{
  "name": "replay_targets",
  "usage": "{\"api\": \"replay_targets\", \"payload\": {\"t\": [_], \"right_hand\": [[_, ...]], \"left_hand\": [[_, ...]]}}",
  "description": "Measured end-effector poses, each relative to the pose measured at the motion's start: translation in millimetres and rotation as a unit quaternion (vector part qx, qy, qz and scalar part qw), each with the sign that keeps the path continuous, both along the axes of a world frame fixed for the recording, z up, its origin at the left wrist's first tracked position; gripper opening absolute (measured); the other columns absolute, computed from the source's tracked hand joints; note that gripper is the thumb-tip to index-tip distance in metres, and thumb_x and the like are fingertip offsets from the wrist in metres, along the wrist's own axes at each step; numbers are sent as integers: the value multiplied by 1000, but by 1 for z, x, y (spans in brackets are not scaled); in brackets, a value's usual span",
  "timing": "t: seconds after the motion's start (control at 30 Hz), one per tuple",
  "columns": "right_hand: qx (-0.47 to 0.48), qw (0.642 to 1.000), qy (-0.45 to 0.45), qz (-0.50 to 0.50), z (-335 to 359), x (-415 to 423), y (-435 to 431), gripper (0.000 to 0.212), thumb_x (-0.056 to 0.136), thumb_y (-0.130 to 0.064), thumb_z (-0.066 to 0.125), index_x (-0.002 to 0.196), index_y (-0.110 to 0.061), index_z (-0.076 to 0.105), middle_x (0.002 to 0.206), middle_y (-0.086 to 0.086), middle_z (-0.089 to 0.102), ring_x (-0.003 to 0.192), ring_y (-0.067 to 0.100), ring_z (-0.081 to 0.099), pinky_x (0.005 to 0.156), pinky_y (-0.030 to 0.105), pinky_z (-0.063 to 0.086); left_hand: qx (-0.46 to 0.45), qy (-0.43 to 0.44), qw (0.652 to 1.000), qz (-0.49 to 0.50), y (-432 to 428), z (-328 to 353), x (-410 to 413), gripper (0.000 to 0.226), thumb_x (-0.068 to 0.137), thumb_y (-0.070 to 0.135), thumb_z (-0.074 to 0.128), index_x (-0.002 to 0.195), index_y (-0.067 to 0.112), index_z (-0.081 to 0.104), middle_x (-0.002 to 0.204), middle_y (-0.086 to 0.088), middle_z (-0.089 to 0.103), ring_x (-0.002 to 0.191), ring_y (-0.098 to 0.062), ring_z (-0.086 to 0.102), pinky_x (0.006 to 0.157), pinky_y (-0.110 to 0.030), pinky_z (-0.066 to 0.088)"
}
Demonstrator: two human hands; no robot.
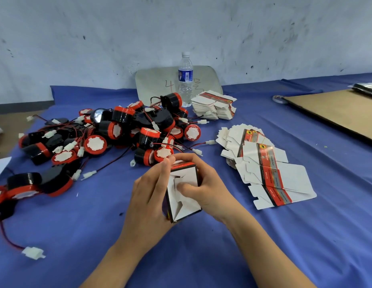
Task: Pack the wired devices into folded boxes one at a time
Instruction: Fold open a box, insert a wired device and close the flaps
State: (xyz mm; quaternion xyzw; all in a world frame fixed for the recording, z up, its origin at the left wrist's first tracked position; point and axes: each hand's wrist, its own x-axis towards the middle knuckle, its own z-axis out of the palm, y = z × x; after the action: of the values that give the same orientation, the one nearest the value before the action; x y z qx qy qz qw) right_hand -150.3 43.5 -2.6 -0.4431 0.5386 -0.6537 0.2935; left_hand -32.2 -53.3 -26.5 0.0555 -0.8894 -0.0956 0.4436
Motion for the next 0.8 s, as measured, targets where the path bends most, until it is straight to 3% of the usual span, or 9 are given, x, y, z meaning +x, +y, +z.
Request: {"api": "replay_targets", "payload": {"t": [0.13, 0.27, 0.33, 0.4, 0.47, 0.57, 0.7, 0.8], "right_hand": [[3, 1000, 18, -3, -2, 0, -2, 48, 75, 4, 50, 110, -28, 58, 91, -12, 69, 84, 6, 63, 70, 18, 50], [2, 1000, 10, 3, -3, 0, -2, 48, 75, 4, 50, 112, -25, 58, 96, -12, 69, 87, 5, 62, 72, 18, 49], [3, 1000, -16, 25, -2, -3, 1, 49, 75, 2, 50, 116, -24, 58, 101, -5, 68, 92, 12, 62, 75, 25, 51], [-4, 994, -73, 75, 0, -6, 2, 53, 75, 0, 51, 123, -23, 57, 107, 3, 67, 96, 20, 61, 78, 33, 52], [-9, 983, -139, 118, 0, -9, 3, 60, 74, -6, 58, 130, -26, 54, 107, 5, 67, 95, 22, 64, 78, 32, 53], [-17, 964, -197, 179, 1, -11, 4, 78, 72, -15, 77, 140, -34, 45, 114, 9, 66, 103, 26, 65, 84, 35, 54], [-24, 946, -233, 225, 2, -11, 4, 99, 62, -29, 90, 145, -37, 37, 137, 8, 54, 120, 28, 57, 93, 38, 52], [-26, 955, -235, 179, 4, -11, 4, 94, 60, -26, 91, 140, -39, 44, 128, 9, 62, 110, 27, 63, 84, 37, 55]], "left_hand": [[18, -6, 1000, 1, 0, 1, 1, 103, 75, 53, 56, 154, 28, -4, 139, -4, 35, 119, -20, 41, 88, -24, 35], [16, 1, 1000, -7, 0, 2, 0, 103, 75, 54, 58, 154, 30, -5, 144, 3, 29, 129, -12, 33, 90, -26, 38], [30, 0, 1000, -10, -1, 2, 1, 107, 73, 55, 60, 153, 31, -6, 141, -2, 32, 127, -16, 38, 88, -33, 47], [69, -7, 997, -22, -1, 4, 3, 116, 70, 56, 71, 152, 36, -9, 143, -1, 31, 128, -14, 36, 87, -31, 49], [113, -11, 992, -51, -2, 4, 4, 124, 67, 48, 82, 151, 40, -10, 150, 4, 26, 136, -5, 29, 94, -21, 44], [168, -2, 981, -96, -1, 4, 4, 124, 65, 47, 82, 152, 40, -7, 156, 20, 19, 143, -1, 24, 101, -9, 36], [237, -17, 962, -138, 3, 1, 4, 112, 69, 60, 73, 150, 48, -3, 158, 23, 15, 143, -2, 26, 101, -12, 40], [283, -39, 949, -133, -2, -2, 2, 113, 63, 68, 72, 147, 56, -4, 158, 28, 10, 142, 2, 24, 100, -14, 42]]}}
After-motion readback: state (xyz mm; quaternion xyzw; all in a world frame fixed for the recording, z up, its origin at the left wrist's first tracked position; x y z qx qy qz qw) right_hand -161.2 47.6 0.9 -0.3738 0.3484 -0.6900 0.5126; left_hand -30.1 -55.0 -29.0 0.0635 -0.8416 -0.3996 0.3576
